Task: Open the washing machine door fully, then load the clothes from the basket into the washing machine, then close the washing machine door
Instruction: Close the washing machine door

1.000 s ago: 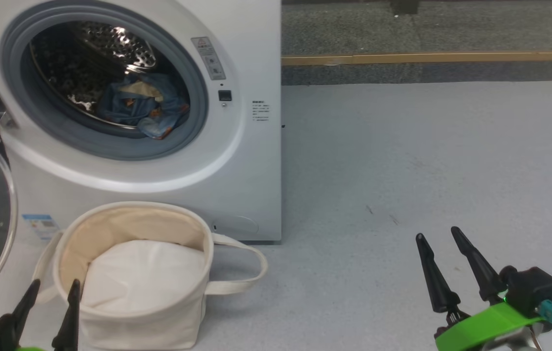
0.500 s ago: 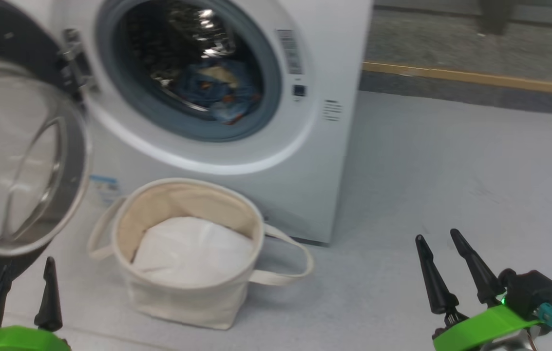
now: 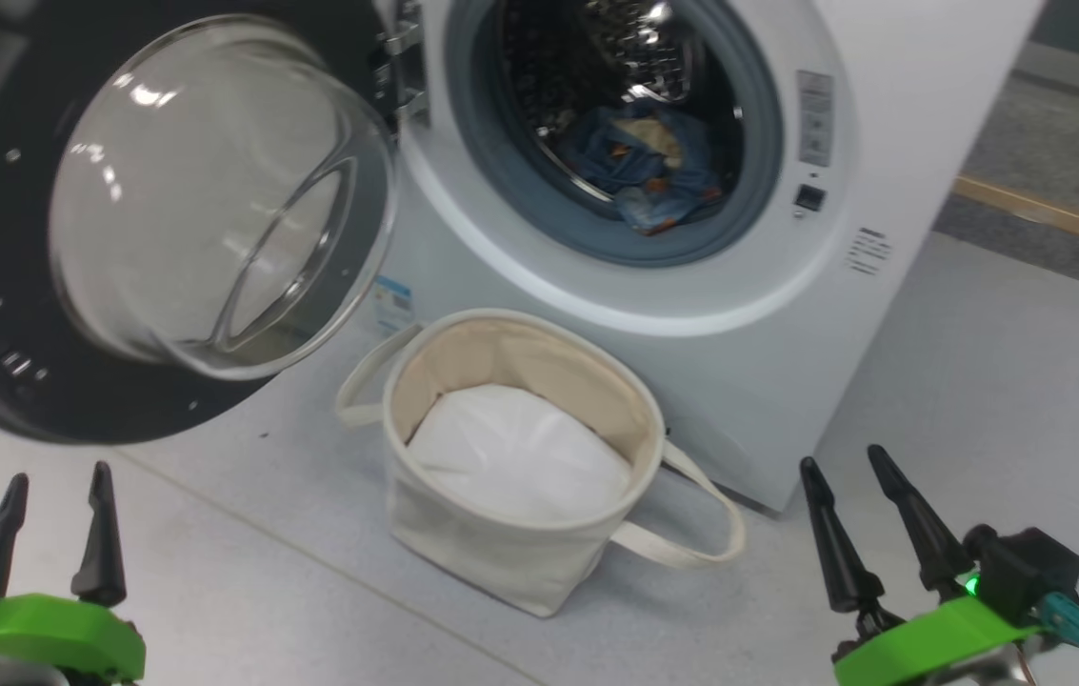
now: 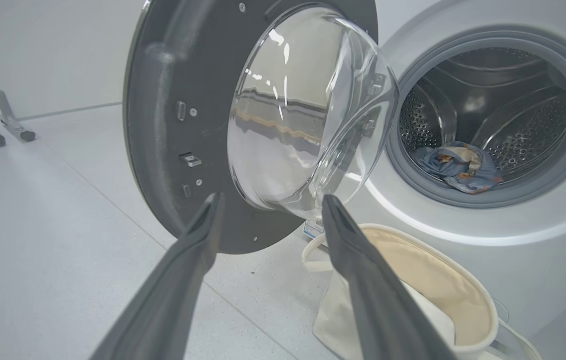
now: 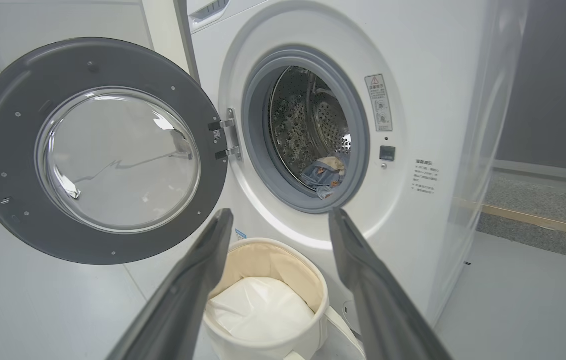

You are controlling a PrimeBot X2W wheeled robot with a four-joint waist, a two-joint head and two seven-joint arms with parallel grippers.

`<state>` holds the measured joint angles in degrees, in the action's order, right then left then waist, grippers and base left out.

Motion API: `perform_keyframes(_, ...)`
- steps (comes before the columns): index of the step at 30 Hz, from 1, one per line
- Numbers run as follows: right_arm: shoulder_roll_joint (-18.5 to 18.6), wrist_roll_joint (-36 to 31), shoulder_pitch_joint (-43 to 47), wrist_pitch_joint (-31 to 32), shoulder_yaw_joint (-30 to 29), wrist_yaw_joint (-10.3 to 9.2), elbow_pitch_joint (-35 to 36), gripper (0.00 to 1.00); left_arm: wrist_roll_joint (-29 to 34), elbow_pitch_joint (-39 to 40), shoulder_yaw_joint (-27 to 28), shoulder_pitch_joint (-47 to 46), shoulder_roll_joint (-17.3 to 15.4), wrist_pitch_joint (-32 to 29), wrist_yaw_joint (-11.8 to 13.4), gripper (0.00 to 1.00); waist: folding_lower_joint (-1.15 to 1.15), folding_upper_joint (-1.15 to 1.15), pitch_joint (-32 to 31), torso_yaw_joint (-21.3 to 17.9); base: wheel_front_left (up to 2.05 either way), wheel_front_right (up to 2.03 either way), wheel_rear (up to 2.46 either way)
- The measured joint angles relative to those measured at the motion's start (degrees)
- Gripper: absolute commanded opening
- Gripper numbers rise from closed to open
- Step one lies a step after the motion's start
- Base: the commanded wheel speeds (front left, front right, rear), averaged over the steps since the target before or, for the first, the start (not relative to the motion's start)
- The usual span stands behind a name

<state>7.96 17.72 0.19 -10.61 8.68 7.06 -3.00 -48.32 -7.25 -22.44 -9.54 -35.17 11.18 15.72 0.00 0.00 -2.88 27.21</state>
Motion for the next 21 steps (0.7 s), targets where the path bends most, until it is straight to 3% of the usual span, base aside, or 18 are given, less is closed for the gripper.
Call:
perform_keyframes(9,-0.1,0.0,-3.1,0.0,2.3,0.00,-1.0,1.00,-2.6,0.5,3.8,0.6,0.7,1.5,0.1,1.00,0.00,0.00,1.7,2.3,0.00,0.00,0.00)
perform_keyframes(10,-0.1,0.0,-3.3,0.0,2.6,0.00,-1.3,1.00,-3.2,0.6,4.2,0.9,0.7,1.5,0.1,0.93,0.00,0.00,1.8,2.4,0.00,0.00,0.00)
perform_keyframes(11,-0.1,0.0,-3.5,0.0,2.9,0.00,-1.5,1.00,-3.7,0.8,4.4,1.2,0.7,1.5,0.1,0.13,0.00,0.00,1.9,2.4,0.00,0.00,0.00)
perform_keyframes(12,-0.1,0.0,-3.5,0.0,3.1,0.00,-1.7,1.00,-4.1,0.8,4.6,1.4,0.8,1.5,0.1,0.00,0.00,0.00,2.0,2.5,0.00,0.00,0.00)
perform_keyframes(17,0.0,0.0,-3.7,0.0,3.5,0.00,-2.2,1.00,-10.1,0.8,10.3,1.4,1.3,1.3,-0.2,0.00,0.00,0.00,2.1,2.6,0.00,0.00,0.00)
perform_keyframes(21,0.0,0.1,-3.8,0.0,3.5,0.00,-2.4,1.00,-19.9,-1.2,17.4,0.8,1.5,-1.9,-3.2,0.00,0.00,0.00,2.1,2.6,0.00,0.00,0.00)
